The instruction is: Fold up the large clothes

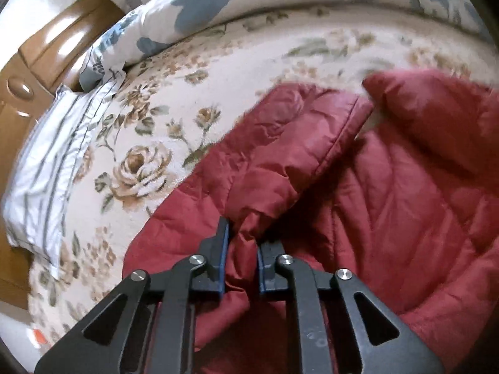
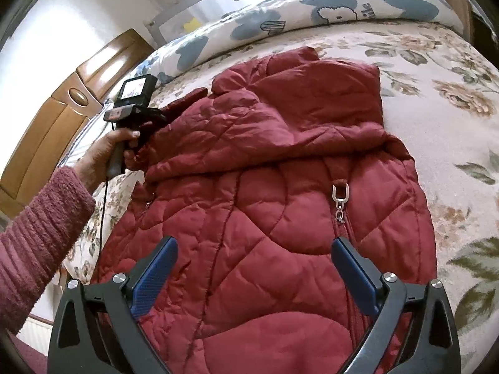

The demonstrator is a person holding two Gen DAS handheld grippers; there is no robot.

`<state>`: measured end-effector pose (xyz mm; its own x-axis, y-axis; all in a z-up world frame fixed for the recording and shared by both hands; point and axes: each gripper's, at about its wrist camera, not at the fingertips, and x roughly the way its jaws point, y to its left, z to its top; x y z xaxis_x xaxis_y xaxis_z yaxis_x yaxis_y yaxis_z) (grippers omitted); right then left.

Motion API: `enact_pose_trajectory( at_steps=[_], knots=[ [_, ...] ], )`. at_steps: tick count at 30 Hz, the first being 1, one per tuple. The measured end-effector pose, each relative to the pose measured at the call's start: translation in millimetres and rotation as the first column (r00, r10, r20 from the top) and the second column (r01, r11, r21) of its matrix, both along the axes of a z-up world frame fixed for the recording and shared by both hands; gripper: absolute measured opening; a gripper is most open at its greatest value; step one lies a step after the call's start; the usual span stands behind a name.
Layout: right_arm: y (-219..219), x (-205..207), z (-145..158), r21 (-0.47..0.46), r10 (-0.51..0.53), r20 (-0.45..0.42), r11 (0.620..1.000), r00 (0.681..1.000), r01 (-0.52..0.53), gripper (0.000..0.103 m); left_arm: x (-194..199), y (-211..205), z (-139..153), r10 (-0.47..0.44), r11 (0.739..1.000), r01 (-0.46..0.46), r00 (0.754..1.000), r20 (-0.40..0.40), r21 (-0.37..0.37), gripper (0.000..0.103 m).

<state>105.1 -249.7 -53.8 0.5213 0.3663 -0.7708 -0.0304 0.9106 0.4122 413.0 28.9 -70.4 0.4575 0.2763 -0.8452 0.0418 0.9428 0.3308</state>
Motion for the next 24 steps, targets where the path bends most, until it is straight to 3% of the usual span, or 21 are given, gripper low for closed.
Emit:
enact_pose_trajectory(
  at_steps=[4, 9, 15, 21, 24],
  knots=[
    [-1.0, 10.1, -2.6, 0.006, -0.008, 0.002, 1.000, 1.000, 0.008, 0.099, -26.1, 3.5, 35.6, -0.007, 0.986, 0.021, 0.997, 0.081, -0.167, 0.010],
    [-1.8, 23.5, -6.1, 0.029, -0.012, -0.004, 0.999, 1.000, 0.012, 0.099, -70.3, -6.3, 80.3, -0.048, 0.930, 0.104, 0.985, 0.165, -0.354, 0.010],
    [-8.0, 34.6, -6.8, 0.086, -0.028, -0.010, 0.996, 1.000, 0.029, 0.099, -116.8, -37.6, 100.3, -0.110, 0.864, 0.198, 0.972, 0.210, -0.463, 0.010],
    [-18.1, 43.0, -6.0, 0.165, -0.052, -0.011, 0.985, 0.999, 0.054, 0.097, -147.2, -67.9, 92.9, -0.140, 0.787, 0.209, 0.977, 0.161, -0.581, 0.010],
    [-29.4, 50.1, -8.2, 0.245, -0.084, -0.032, 0.965, 0.996, 0.090, 0.093, -155.2, -81.8, 85.1, -0.154, 0.785, 0.213, 0.977, 0.150, -0.582, 0.010]
  ],
)
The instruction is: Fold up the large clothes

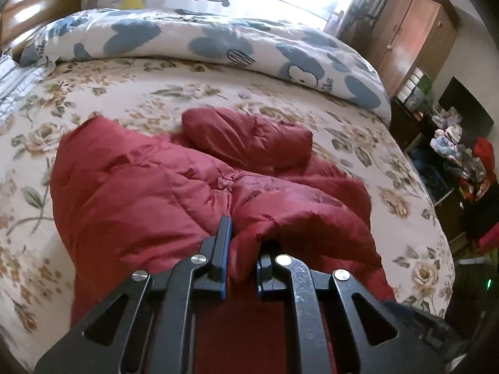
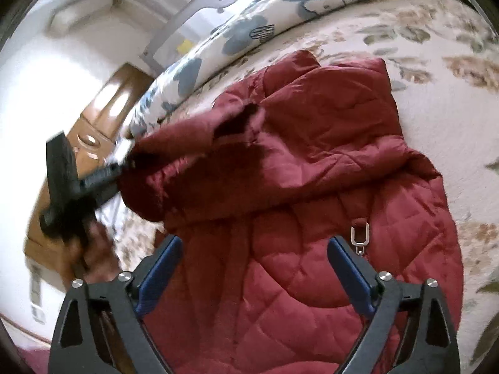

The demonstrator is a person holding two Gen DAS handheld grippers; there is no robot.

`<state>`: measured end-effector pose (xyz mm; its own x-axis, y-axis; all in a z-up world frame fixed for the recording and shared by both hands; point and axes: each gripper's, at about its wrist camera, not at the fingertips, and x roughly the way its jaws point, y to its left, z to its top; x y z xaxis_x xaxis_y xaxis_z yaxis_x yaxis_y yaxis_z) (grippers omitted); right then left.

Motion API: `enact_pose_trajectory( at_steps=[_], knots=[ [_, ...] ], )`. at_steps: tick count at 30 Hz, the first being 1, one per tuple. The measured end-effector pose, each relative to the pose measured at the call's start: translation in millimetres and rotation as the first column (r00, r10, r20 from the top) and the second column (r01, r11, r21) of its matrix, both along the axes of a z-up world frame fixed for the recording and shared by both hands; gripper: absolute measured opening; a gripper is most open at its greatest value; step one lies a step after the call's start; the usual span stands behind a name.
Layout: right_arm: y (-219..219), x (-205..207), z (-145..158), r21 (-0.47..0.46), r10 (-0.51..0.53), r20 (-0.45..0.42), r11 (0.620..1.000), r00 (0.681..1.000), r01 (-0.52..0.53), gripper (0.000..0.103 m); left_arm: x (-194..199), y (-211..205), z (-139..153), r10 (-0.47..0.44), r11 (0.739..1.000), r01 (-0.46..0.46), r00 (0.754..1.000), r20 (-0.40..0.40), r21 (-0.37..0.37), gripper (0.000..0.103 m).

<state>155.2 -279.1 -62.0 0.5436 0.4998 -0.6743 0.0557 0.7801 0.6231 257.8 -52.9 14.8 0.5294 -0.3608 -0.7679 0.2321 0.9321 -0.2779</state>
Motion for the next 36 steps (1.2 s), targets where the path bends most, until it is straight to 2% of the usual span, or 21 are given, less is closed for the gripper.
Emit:
enact_pose_trajectory(
  at_steps=[4, 11, 19, 20, 22, 23, 24, 25, 29, 33, 36],
  knots=[
    [-13.3, 11.4, -2.2, 0.099, -0.042, 0.000, 0.994, 0.999, 0.042, 0.090, -7.3, -9.1, -11.4, -0.002, 1.000, 0.002, 0.999, -0.036, -0.016, 0.010],
    [-21.0, 42.5, -13.8, 0.251, -0.065, -0.022, 0.966, 0.998, 0.069, 0.085, -15.9, -7.8, -15.1, 0.018, 0.999, -0.021, 0.999, -0.050, -0.047, 0.010],
    [-14.2, 93.1, -48.0, 0.470, -0.038, -0.076, 0.880, 0.996, 0.069, 0.084, -18.8, -5.6, -16.9, -0.001, 0.999, -0.001, 0.999, -0.041, -0.035, 0.010],
    [-13.8, 96.9, -51.8, 0.482, -0.038, -0.084, 0.873, 0.996, 0.074, 0.082, -19.1, -4.8, -17.5, -0.005, 0.999, 0.003, 0.999, -0.041, -0.037, 0.010],
    [-12.6, 107.4, -62.9, 0.511, -0.034, -0.109, 0.855, 0.993, 0.086, 0.060, -19.4, -4.8, -18.7, -0.015, 0.999, 0.013, 0.999, -0.044, -0.036, 0.010],
    [-12.1, 109.6, -65.6, 0.517, -0.032, -0.117, 0.851, 0.993, 0.088, 0.052, -19.3, -4.0, -19.5, -0.016, 0.999, 0.014, 0.999, -0.049, -0.031, 0.010],
    [-11.3, 111.4, -67.3, 0.520, -0.030, -0.119, 0.850, 0.992, 0.088, 0.034, -19.2, -3.6, -20.6, -0.019, 0.999, 0.017, 0.998, -0.057, -0.030, 0.013],
    [-10.5, 112.9, -67.4, 0.511, -0.033, -0.117, 0.855, 0.993, 0.088, 0.023, -18.6, -3.6, -22.1, -0.027, 0.999, 0.025, 0.997, -0.074, -0.029, 0.016],
    [-10.4, 111.4, -53.0, 0.423, -0.051, -0.064, 0.903, 0.997, 0.073, 0.014, -22.4, -3.1, -27.1, -0.080, 0.997, 0.077, 0.990, -0.120, -0.026, 0.025],
    [-17.1, 106.8, -36.9, 0.333, -0.079, -0.013, 0.940, 0.997, 0.079, 0.012, -33.6, 1.6, -27.3, -0.112, 0.993, 0.108, 0.988, -0.109, -0.040, 0.046],
    [-28.0, 100.9, -28.4, 0.280, -0.103, 0.011, 0.955, 0.995, 0.096, 0.012, -36.2, 7.0, -25.3, -0.109, 0.994, 0.106, 0.989, -0.096, -0.038, 0.046]
  ],
)
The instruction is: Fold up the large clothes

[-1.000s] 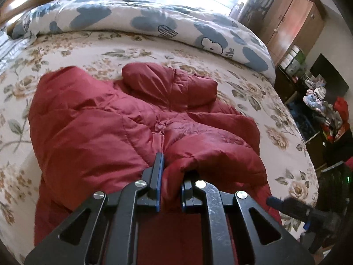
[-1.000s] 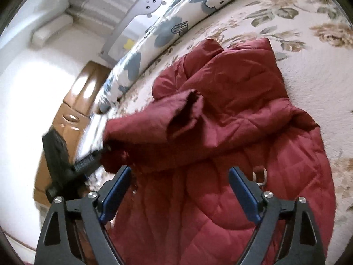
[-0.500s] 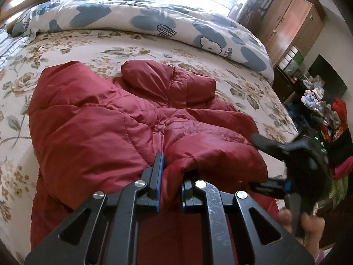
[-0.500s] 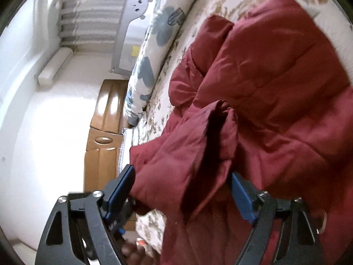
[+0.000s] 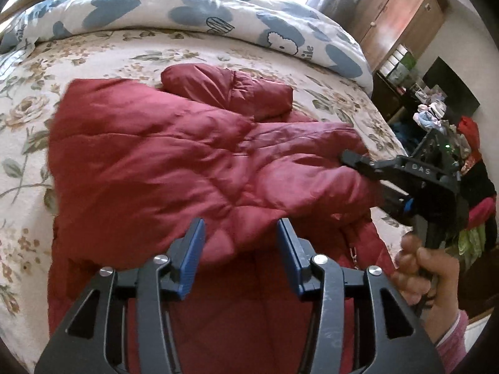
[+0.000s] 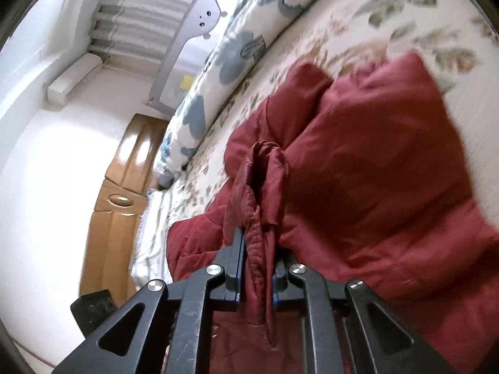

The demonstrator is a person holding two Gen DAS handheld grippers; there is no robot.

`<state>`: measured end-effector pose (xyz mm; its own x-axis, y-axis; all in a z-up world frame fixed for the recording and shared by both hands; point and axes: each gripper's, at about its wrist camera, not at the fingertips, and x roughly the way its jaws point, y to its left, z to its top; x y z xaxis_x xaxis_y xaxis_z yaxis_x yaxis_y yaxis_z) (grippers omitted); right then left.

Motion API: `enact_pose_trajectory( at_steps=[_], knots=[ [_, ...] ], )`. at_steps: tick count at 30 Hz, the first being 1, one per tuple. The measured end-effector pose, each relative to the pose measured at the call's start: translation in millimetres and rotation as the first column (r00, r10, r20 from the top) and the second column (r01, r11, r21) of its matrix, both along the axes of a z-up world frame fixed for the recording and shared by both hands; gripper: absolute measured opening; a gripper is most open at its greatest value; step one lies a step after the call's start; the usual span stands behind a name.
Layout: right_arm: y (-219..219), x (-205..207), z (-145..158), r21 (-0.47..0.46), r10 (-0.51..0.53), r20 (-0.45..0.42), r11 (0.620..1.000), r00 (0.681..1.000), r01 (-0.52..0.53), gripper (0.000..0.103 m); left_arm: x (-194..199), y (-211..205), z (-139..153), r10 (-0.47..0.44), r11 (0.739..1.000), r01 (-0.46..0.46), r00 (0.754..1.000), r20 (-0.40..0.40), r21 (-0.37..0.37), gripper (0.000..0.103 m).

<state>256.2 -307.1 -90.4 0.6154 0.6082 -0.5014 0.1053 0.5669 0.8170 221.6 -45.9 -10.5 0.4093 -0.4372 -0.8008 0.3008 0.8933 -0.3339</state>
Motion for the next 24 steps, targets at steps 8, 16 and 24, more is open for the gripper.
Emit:
enact_pose_trajectory(
  at_steps=[8, 16, 24],
  knots=[
    [-21.1, -15.3, 15.1, -0.273, -0.013, 0.024, 0.962, 1.000, 0.020, 0.011, 22.8, 19.3, 8.1, 0.049, 0.998, -0.051, 0.998, 0.050, 0.036, 0.046],
    [-18.0, -20.7, -4.6, -0.445, 0.015, -0.020, 0.895, 1.000, -0.022, 0.014, 71.9, 24.7, -29.1, 0.058, 0.986, -0.063, 0.998, 0.034, 0.157, 0.046],
    [-29.6, -25.3, 14.9, -0.550, -0.097, -0.011, 0.832, 0.995, 0.075, 0.024, 77.1, 17.1, -58.4, 0.060, 0.976, -0.061, 0.998, 0.011, 0.210, 0.046]
  ],
)
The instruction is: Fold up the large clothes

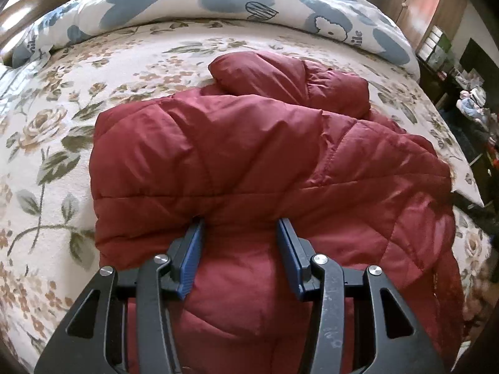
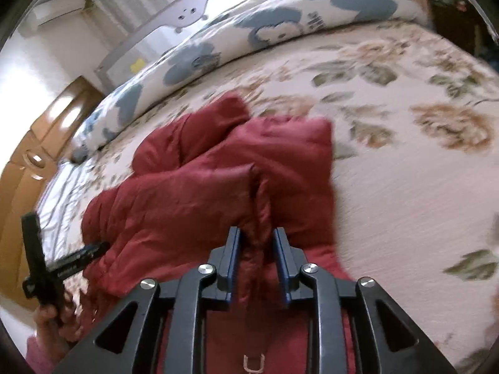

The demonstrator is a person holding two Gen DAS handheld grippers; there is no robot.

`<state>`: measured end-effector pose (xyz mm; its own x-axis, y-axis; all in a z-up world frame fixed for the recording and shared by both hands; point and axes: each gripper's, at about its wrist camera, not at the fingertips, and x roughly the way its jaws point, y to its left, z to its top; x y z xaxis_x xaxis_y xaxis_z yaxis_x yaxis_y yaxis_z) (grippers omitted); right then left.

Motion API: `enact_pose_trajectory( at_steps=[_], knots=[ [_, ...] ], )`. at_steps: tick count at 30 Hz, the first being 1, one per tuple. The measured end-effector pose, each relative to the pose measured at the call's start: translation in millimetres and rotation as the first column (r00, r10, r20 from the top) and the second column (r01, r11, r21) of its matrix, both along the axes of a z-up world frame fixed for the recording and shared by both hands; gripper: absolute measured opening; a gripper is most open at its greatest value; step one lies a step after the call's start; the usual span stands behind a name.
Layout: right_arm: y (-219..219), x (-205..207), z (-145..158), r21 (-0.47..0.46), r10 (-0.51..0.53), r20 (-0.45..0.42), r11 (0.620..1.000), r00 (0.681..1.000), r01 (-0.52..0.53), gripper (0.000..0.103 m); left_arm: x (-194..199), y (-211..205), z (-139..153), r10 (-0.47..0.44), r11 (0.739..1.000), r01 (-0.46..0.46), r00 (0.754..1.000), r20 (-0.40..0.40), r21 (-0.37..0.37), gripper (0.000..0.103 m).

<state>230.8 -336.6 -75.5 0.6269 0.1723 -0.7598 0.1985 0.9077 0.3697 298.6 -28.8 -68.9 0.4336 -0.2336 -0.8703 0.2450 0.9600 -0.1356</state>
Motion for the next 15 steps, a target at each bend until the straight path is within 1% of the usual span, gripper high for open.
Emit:
enact_pose_trajectory(
  at_steps=[2, 3, 4, 5, 6, 7, 9, 10, 11, 13, 15],
  knots=[
    [4.9, -5.9, 18.7, -0.077, -0.027, 0.041, 0.997, 0.999, 0.030, 0.024, -0.6, -1.2, -2.1, 0.008, 1.000, -0.008, 1.000, 0.006, 0.006, 0.046],
    [11.9, -9.0, 29.2, -0.110, -0.018, 0.070, 0.994, 0.997, 0.025, 0.025, -1.1, -2.0, -2.6, 0.010, 1.000, -0.010, 1.000, 0.008, 0.010, 0.046],
    [18.0, -9.7, 34.0, -0.122, 0.000, 0.083, 0.993, 0.997, 0.010, 0.028, -2.2, -3.2, -3.3, 0.011, 1.000, -0.011, 1.000, 0.012, 0.017, 0.046],
    [30.2, -8.5, 38.2, -0.141, 0.042, 0.086, 0.990, 0.995, -0.030, 0.031, -2.2, -4.1, -3.6, 0.012, 1.000, -0.012, 1.000, 0.014, 0.022, 0.046],
    [41.8, -5.5, 37.6, -0.160, 0.083, 0.075, 0.985, 0.994, -0.070, 0.036, -2.8, -4.7, -3.8, 0.012, 1.000, -0.013, 1.000, 0.017, 0.028, 0.046],
    [49.3, -3.3, 35.9, -0.170, 0.110, 0.065, 0.981, 0.992, -0.098, 0.038, -1.0, -4.4, -4.2, 0.013, 0.999, -0.014, 1.000, 0.016, 0.031, 0.046],
    [70.6, 5.8, 20.9, -0.194, 0.181, 0.015, 0.965, 0.983, -0.175, 0.038, -1.0, -4.5, -4.2, 0.012, 0.999, -0.012, 1.000, 0.016, 0.030, 0.046],
    [74.4, 8.8, 14.6, -0.207, 0.189, -0.007, 0.960, 0.982, -0.186, 0.038, -1.2, -4.7, -4.1, 0.009, 1.000, -0.010, 1.000, 0.017, 0.030, 0.046],
    [79.3, 15.4, -0.3, -0.234, 0.187, -0.064, 0.952, 0.980, -0.197, 0.037, -1.6, -4.3, -3.7, 0.006, 1.000, -0.007, 1.000, 0.016, 0.028, 0.046],
    [78.4, 21.0, -18.5, -0.232, 0.172, -0.106, 0.953, 0.979, -0.192, 0.037, -4.4, -2.0, -0.5, -0.003, 1.000, 0.003, 1.000, 0.017, 0.024, 0.046],
    [69.8, 25.2, -33.3, -0.222, 0.147, -0.129, 0.960, 0.981, -0.173, 0.038, -9.7, 2.4, 5.8, -0.006, 1.000, 0.006, 1.000, 0.024, 0.017, 0.046]
  ],
)
